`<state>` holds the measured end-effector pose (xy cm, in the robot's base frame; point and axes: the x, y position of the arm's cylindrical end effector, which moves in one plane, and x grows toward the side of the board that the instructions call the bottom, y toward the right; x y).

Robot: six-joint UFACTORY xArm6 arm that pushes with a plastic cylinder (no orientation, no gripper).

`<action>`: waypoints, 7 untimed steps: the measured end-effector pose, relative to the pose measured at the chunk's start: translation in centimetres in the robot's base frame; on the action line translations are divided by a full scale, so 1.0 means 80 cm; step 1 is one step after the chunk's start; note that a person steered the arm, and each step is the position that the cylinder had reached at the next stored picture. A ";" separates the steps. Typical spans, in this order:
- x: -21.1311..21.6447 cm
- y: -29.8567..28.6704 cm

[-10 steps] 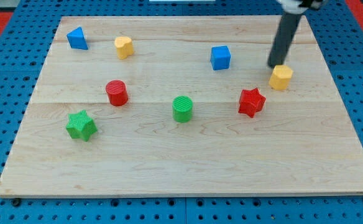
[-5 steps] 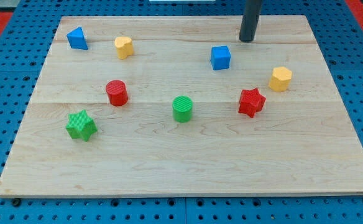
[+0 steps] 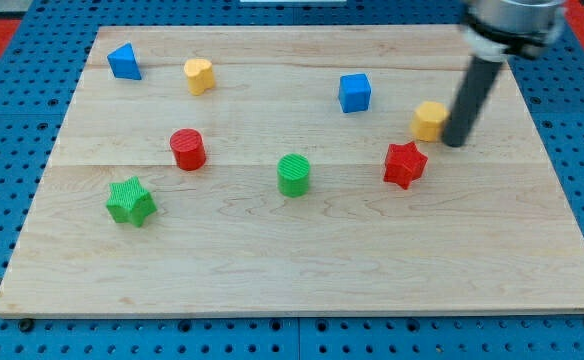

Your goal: Move the yellow hexagon top right to the blue cube

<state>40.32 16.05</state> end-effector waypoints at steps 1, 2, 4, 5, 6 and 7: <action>-0.036 -0.017; -0.045 -0.019; -0.046 -0.019; -0.050 -0.019; -0.050 -0.019; -0.050 -0.029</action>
<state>36.30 13.73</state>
